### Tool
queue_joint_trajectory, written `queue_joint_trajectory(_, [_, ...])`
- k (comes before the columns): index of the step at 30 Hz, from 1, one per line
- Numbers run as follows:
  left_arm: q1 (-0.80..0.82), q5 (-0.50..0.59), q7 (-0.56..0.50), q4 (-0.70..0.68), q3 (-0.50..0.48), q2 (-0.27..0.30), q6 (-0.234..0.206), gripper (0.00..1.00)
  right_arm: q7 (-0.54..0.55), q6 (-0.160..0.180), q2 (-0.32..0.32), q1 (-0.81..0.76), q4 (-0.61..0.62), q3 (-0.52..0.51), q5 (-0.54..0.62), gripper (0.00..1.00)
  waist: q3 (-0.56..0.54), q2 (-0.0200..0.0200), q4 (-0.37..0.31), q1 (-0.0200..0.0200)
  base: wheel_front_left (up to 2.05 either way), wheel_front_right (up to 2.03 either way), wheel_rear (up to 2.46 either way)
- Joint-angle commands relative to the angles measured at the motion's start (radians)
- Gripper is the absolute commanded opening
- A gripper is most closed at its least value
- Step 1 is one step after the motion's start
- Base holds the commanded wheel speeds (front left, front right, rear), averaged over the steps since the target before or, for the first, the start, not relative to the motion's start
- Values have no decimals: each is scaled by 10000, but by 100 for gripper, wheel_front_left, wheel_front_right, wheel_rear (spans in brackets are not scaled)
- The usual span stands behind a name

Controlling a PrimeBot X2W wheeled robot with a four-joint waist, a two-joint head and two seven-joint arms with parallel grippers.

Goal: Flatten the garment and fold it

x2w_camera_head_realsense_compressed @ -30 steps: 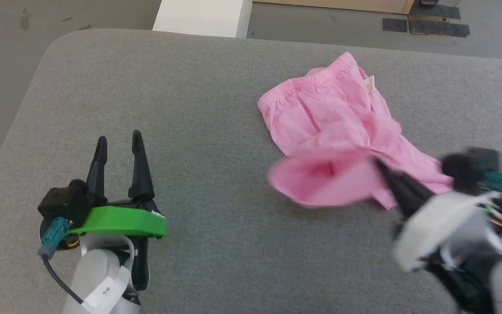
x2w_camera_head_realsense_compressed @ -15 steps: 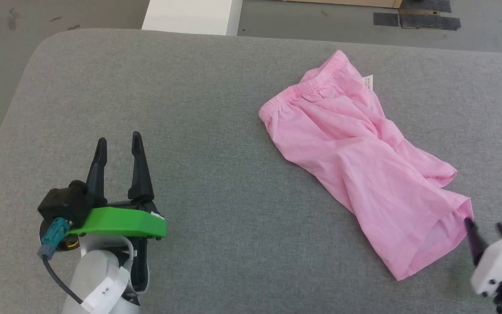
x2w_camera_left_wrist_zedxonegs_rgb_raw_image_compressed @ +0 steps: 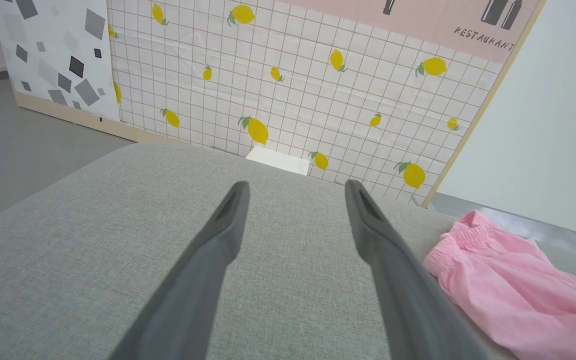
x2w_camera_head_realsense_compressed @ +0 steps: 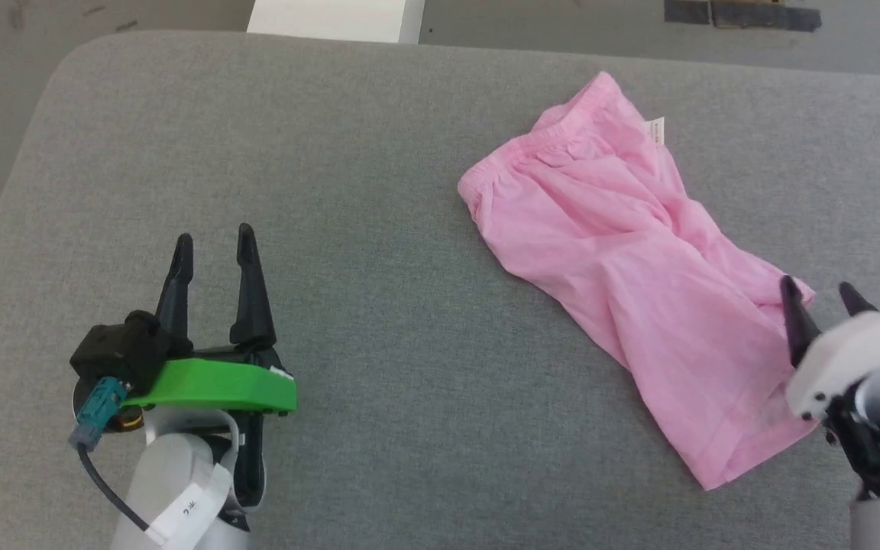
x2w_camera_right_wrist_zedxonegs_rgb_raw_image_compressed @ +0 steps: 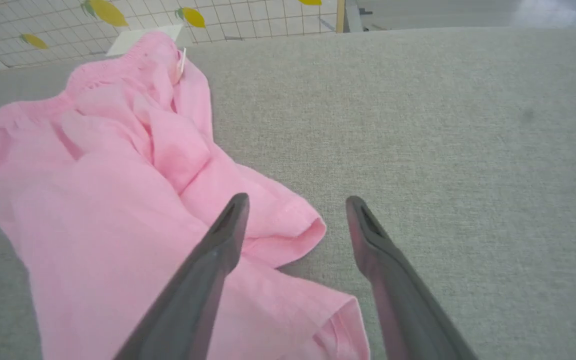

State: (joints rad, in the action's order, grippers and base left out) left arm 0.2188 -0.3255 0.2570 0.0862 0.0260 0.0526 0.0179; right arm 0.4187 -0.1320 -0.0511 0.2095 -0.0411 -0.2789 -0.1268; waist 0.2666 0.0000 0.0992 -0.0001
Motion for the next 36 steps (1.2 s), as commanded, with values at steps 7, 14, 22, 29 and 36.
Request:
queue_joint_trajectory(7, [436,-43,47,-202,317,-24,41,100,1954,13,-747,1312,-2031,464,624,16,589,0,469,1,0,0,0])
queue_joint_trajectory(14, [598,-119,47,-359,498,-24,10,100,2234,13,-2094,2506,-2099,262,1069,0,1045,0,691,1,0,0,0])
queue_joint_trajectory(22, [961,-223,47,-495,727,-24,-37,100,512,13,-2740,4765,-2951,-690,2291,0,1714,0,889,1,0,0,0])
queue_joint_trajectory(29, [1212,-182,47,-498,822,-24,-95,100,-916,13,-2244,5793,-4159,-1433,3124,100,1925,0,838,1,0,0,0])
queue_joint_trajectory(36, [1111,-173,47,-300,786,-24,-25,100,-2301,13,-1426,4755,-3953,-1465,2248,100,1266,0,364,1,0,0,0])
